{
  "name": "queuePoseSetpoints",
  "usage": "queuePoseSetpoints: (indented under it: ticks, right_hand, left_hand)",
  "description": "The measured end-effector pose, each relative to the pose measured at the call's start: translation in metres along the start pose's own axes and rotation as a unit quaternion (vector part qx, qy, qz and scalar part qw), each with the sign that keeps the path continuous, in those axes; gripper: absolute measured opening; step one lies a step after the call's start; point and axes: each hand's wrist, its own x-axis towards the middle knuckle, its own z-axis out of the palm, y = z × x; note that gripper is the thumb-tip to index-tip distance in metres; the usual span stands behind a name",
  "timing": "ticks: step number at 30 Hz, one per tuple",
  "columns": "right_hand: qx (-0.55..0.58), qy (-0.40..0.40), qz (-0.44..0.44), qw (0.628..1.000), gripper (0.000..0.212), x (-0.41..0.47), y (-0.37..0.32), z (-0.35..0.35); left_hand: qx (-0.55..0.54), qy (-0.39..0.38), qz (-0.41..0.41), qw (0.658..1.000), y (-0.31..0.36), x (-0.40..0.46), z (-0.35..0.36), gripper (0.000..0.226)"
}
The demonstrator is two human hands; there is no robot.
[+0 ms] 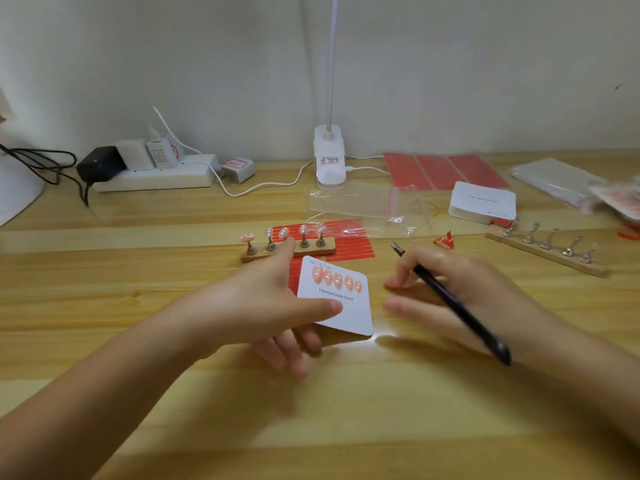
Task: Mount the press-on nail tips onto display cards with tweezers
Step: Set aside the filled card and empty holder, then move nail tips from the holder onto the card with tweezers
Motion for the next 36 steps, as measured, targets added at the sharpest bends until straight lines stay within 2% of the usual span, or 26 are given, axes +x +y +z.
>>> queuePoseSetpoints:
  ticks: [2, 5, 8, 11, 13, 16, 19, 21, 24, 29, 32, 36]
  right_hand:
    - [-0.033, -0.008, -0.035, 0.999, 0.045, -0.002, -0.001, 0.009]
    - [-0.079, 0.012, -0.083, 0.993, 0.041, -0.002, -0.002, 0.018]
    - [-0.071, 0.026, -0.084, 0.994, 0.036, -0.002, -0.001, 0.022]
    - [-0.07, 0.035, -0.081, 0.994, 0.037, -0.003, -0.001, 0.022]
    - [-0.073, 0.044, -0.085, 0.993, 0.039, -0.003, -0.002, 0.023]
    - [-0.072, 0.052, -0.081, 0.993, 0.04, -0.003, -0.003, 0.024]
    - [-0.074, 0.053, -0.081, 0.993, 0.04, -0.004, -0.003, 0.025]
    - [-0.066, 0.053, -0.077, 0.993, 0.039, -0.004, -0.003, 0.025]
    - [-0.042, 0.059, -0.07, 0.995, 0.033, -0.004, -0.002, 0.026]
    - [0.028, 0.058, -0.056, 0.996, 0.018, -0.004, 0.0, 0.026]
    - [0.09, 0.083, -0.034, 0.992, 0.014, -0.005, -0.001, 0.025]
    - [0.055, 0.083, -0.004, 0.995, 0.014, -0.003, 0.0, 0.025]
  left_hand:
    - [0.056, 0.008, -0.012, 0.998, 0.001, -0.001, -0.001, 0.065]
    - [0.117, 0.016, -0.019, 0.993, 0.0, 0.0, -0.005, 0.077]
    - [0.129, 0.033, -0.008, 0.991, 0.0, 0.0, -0.011, 0.067]
    - [0.14, 0.138, 0.07, 0.978, -0.003, 0.006, -0.032, 0.04]
    - [0.147, 0.24, 0.158, 0.946, -0.006, 0.01, -0.05, 0.028]
    - [0.176, 0.319, 0.235, 0.901, -0.015, 0.015, -0.068, 0.041]
    - [0.218, 0.292, 0.201, 0.909, -0.031, 0.028, -0.068, 0.071]
    - [0.223, 0.259, 0.184, 0.921, -0.042, 0.037, -0.064, 0.082]
    - [0.203, 0.254, 0.204, 0.923, -0.051, 0.046, -0.061, 0.075]
    - [0.205, 0.285, 0.237, 0.906, -0.053, 0.05, -0.06, 0.063]
    - [0.19, 0.301, 0.255, 0.899, -0.053, 0.049, -0.059, 0.057]
    - [0.152, 0.321, 0.263, 0.897, -0.049, 0.049, -0.055, 0.051]
